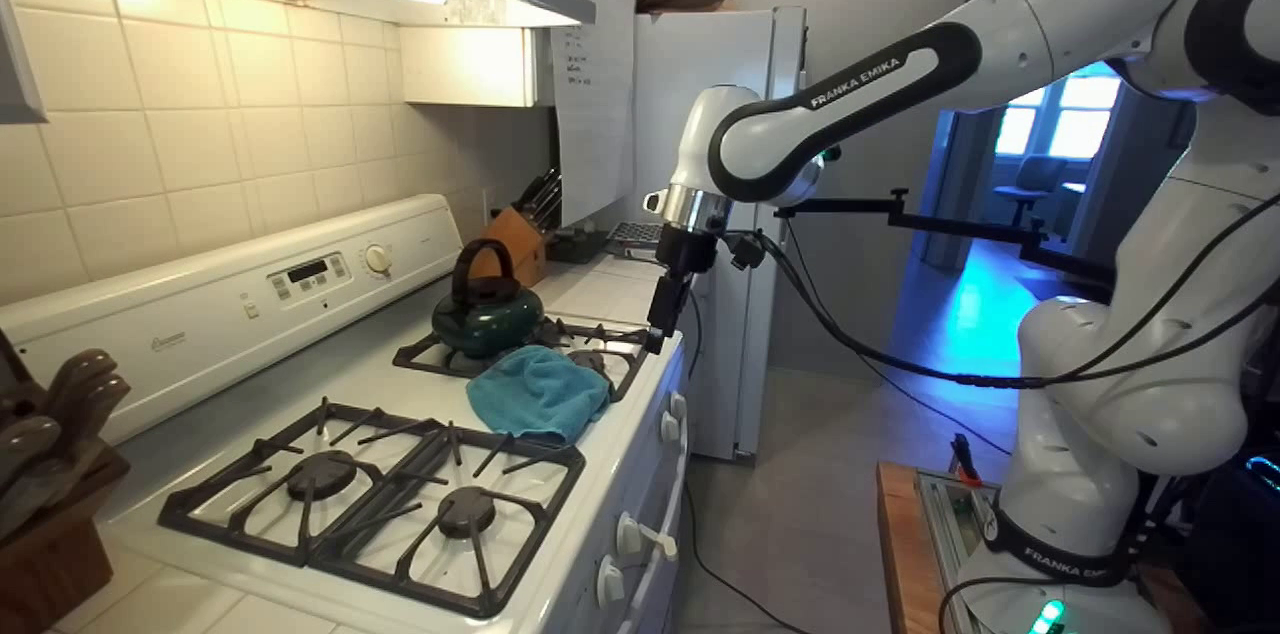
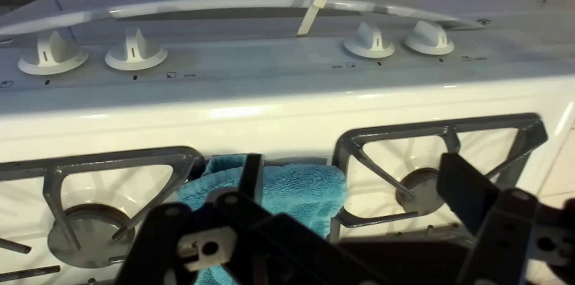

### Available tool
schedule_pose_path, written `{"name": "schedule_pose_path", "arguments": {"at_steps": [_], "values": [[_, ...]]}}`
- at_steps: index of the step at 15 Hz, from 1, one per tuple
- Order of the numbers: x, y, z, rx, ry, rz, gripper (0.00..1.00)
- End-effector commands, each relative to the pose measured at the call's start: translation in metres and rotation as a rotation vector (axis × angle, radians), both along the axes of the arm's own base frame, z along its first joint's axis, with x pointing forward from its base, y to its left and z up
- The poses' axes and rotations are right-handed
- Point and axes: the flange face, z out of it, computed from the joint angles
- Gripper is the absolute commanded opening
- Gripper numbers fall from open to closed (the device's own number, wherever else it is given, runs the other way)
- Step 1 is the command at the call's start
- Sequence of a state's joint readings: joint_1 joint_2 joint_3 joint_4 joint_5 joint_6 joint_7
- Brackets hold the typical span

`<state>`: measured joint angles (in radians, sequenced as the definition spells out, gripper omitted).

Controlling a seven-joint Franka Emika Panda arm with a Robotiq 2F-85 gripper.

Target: Use the towel to wipe the stove

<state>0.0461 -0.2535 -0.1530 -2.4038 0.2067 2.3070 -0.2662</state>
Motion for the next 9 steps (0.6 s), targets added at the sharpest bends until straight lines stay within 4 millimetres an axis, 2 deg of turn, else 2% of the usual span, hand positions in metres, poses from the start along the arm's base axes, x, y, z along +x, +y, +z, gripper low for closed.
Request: {"name": "schedule_pose_path", "arguments": {"at_steps": [1,4,9], "values": [[0.022,0.001,-0.022,-0.064,-0.027,-0.025,1.0],[0.031,0.0,-0.037,-0.12,-0.054,-0.04,1.0],[0.042,-0.01,-0.047,-0.149,-0.036,0.004,1.0]]}}
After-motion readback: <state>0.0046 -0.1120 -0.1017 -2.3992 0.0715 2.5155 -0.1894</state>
